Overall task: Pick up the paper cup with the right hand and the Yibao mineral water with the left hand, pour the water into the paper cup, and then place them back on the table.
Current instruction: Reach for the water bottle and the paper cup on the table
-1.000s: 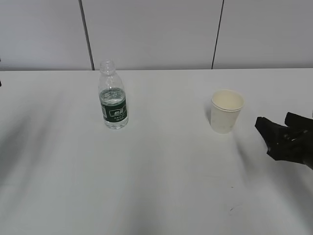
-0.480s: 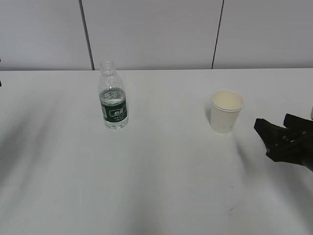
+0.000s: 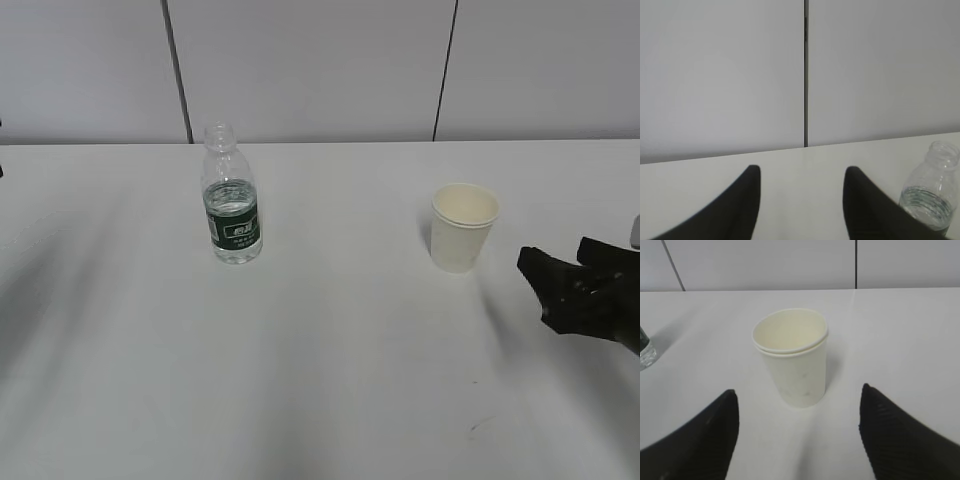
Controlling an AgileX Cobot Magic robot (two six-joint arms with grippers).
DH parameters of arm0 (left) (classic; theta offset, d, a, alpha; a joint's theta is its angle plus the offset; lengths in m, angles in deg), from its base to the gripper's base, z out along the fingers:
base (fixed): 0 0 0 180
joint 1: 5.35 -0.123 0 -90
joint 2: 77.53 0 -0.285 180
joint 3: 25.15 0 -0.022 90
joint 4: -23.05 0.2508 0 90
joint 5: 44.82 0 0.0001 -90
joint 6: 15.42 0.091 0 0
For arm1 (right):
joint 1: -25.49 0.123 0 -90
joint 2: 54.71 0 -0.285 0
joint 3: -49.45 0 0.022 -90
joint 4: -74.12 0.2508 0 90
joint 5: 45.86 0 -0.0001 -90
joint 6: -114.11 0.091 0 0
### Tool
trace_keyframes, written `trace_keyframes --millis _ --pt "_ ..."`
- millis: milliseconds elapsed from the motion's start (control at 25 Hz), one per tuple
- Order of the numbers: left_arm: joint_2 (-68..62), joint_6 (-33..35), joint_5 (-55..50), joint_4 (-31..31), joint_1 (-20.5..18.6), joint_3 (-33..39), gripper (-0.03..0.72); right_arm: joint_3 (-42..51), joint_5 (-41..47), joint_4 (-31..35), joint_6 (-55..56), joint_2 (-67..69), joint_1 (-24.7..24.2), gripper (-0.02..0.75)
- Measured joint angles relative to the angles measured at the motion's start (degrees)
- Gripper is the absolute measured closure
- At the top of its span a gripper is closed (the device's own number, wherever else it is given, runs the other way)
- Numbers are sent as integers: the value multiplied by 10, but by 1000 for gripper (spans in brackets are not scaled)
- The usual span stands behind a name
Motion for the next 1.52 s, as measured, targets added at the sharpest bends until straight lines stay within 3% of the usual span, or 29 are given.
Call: trace_keyframes --millis 360,1520 --pt "0 0 6 0 0 0 346 -12 0 -62 32 61 0 105" --pt "0 0 3 0 0 0 346 -96 0 -56 -13 110 0 100"
